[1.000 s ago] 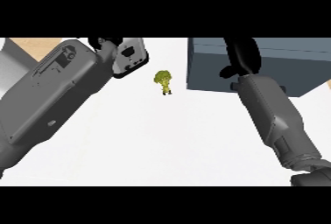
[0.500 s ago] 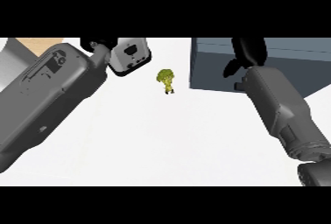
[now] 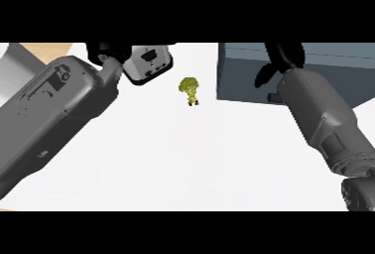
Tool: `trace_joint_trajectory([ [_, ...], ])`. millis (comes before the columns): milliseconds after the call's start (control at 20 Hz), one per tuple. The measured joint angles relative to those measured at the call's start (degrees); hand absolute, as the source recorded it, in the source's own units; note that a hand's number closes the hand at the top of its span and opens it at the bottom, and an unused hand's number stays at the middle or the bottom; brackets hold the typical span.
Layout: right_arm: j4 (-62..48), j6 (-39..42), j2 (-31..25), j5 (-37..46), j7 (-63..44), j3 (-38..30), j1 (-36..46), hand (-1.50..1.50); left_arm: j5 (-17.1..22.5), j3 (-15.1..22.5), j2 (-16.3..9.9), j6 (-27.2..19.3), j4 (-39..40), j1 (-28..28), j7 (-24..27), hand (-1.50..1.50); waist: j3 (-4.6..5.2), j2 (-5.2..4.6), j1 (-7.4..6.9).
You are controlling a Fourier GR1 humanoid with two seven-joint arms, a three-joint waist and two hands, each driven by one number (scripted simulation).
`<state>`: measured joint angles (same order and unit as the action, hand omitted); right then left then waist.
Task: Pick up the can, place it into the drawer and close the drawer
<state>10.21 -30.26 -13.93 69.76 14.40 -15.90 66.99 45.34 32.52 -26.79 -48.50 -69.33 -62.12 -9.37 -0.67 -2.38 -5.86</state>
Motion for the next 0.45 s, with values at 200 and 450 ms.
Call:
trace_joint_trajectory([
  [200, 0.0, 4.2, 0.3, -7.0, 5.0, -6.6, 0.6, -1.50, 0.1, -0.3, -0.9, 0.4, -1.2, 0.6, -0.6, -1.50, -0.01, 0.21, 0.32],
  [450, 0.5, 8.8, 0.6, -14.2, 9.0, -13.3, 2.0, -1.50, -0.3, -0.2, -1.4, -0.1, -3.0, 2.0, -1.0, -1.50, 0.21, 0.64, 0.41],
])
